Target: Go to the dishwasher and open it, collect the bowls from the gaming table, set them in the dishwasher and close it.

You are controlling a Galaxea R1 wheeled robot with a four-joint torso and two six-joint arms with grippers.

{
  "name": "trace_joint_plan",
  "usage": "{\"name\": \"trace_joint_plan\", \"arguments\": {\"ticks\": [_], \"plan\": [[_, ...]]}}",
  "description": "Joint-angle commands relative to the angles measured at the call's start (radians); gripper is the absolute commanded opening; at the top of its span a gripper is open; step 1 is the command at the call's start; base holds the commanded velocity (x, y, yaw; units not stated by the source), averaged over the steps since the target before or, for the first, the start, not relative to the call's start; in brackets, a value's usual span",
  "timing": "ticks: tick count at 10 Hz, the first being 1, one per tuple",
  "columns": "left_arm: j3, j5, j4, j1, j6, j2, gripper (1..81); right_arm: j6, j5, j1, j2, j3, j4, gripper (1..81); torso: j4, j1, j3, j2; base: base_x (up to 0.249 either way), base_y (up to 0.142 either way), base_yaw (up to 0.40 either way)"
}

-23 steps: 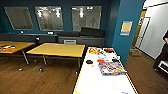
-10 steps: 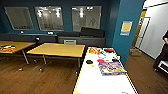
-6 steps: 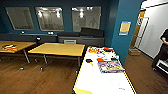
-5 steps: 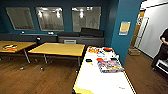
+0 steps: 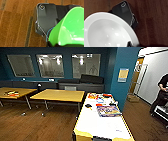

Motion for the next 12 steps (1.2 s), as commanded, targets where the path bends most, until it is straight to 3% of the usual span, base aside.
{"name": "trace_joint_plan", "arguments": {"ticks": [1, 12], "plan": [[-0.002, 0.046, 0.013, -0.026, 0.004, -0.026, 1.0, -0.005, -0.05, 0.025, -0.024, 0.003, -0.026, 1.0, 0.0, 0.0, 0.0, 0.0, -0.144, 0.0, 0.0], [-0.005, 0.047, 0.029, -0.022, 0.004, -0.017, 1.0, -0.005, -0.049, 0.023, -0.006, 0.003, -0.033, 1.0, 0.0, 0.0, 0.0, 0.0, -0.15, 0.0, 0.0]]}}
